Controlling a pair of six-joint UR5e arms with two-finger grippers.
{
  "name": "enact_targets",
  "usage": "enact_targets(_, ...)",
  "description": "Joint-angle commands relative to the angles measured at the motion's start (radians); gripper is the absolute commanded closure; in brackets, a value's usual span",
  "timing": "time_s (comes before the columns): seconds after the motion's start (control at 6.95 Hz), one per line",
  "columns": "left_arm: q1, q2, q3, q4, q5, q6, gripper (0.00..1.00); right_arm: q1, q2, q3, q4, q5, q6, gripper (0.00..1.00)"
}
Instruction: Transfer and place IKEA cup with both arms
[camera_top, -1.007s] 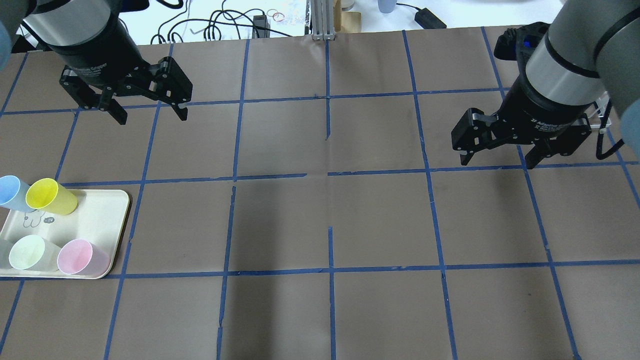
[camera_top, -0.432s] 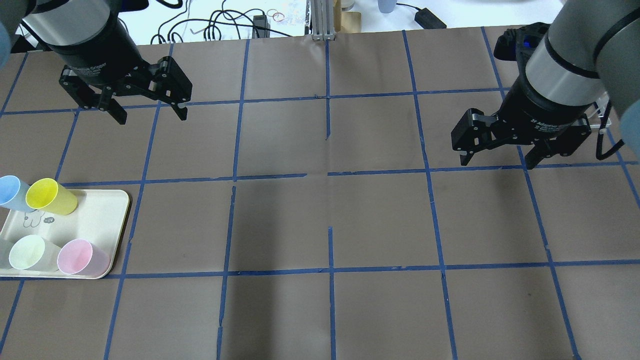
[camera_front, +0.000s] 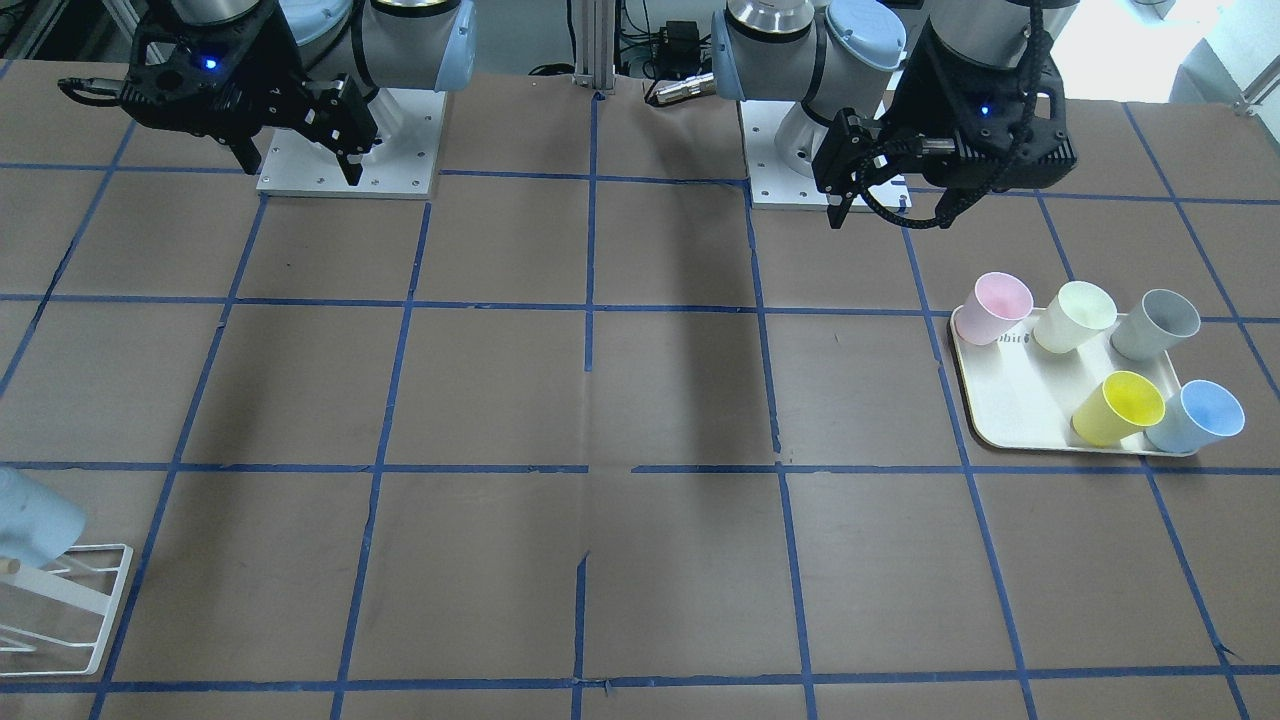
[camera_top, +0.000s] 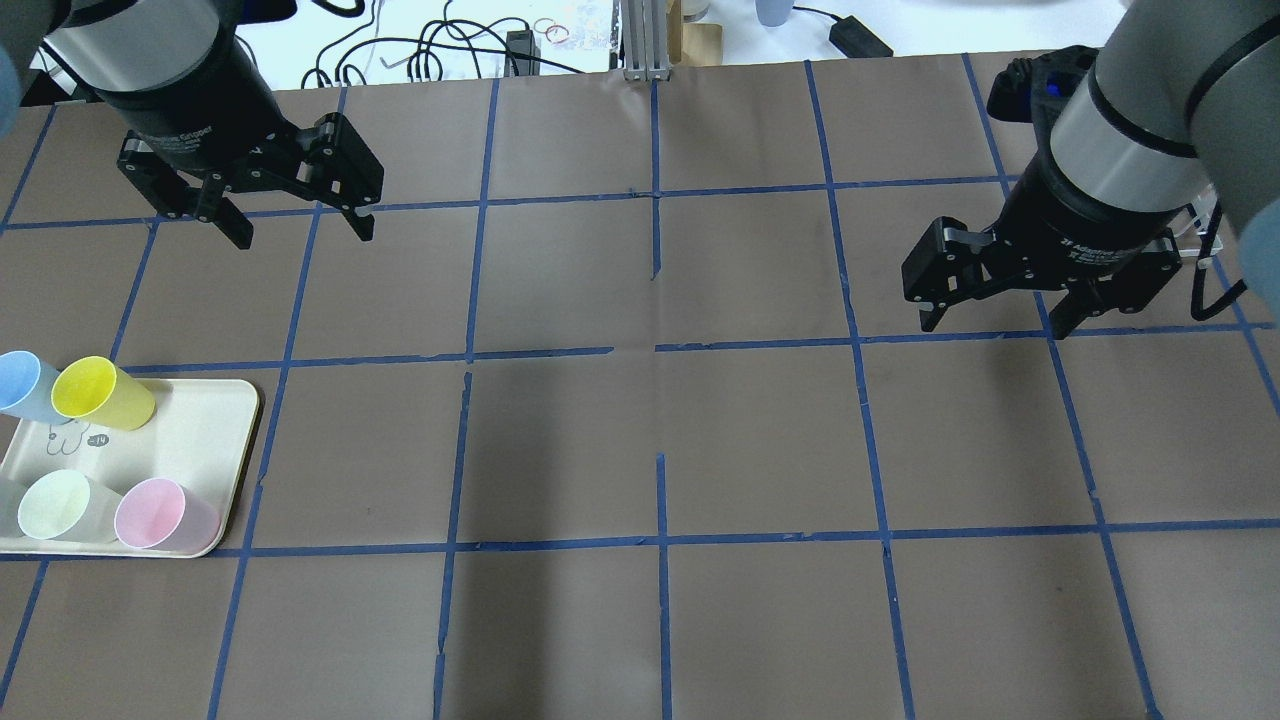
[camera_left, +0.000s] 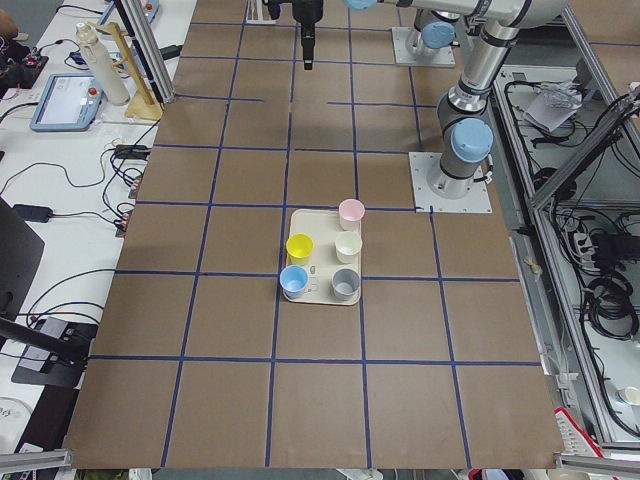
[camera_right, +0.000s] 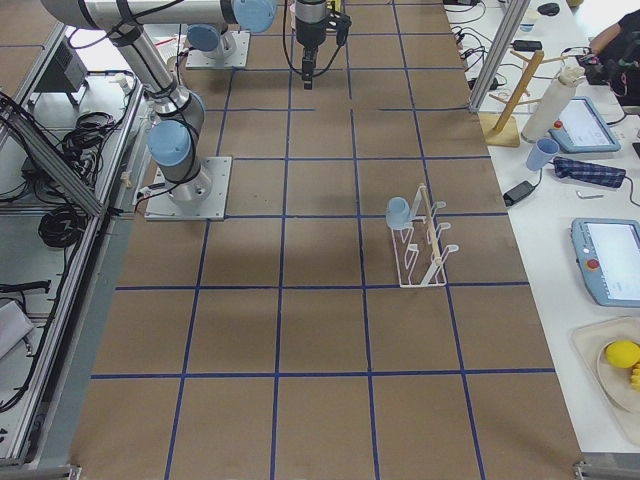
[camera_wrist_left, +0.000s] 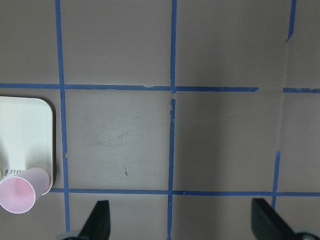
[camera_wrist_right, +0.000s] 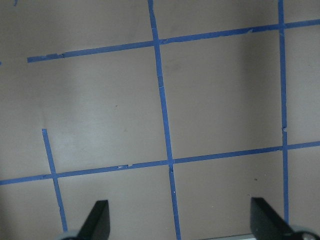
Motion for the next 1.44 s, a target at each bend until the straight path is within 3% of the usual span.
enact_targets(0.0, 0.0, 0.0, 0.001, 0.001, -0.001, 0.0, 0.0, -0.002, 0.002, 0.001, -0.001, -0.001, -0.006, 0.0)
enact_targets(0.43, 0.0, -0.001, -0.001, 0.002, -0.001, 0.002, 0.0, -0.037, 0.01, -0.007, -0.018, 0.003, -0.079, 0.0)
enact_targets(0.72, 0.0, -0.001, -0.001, 0.002, 0.002, 0.002, 0.0, -0.18, 0.025, -0.01, -0.018, 0.011, -0.211, 0.0)
enact_targets(1.01, 0.0, -0.003, -0.001, 0.003, 0.004, 0.002, 0.0, -0.311, 0.063, -0.009, -0.151, 0.01, -0.487, 0.0)
enact_targets(1.29, 0.002, -0.003, -0.002, 0.003, 0.001, 0.003, 0.0, -0.364, 0.124, -0.01, -0.241, 0.01, -0.627, 0.0)
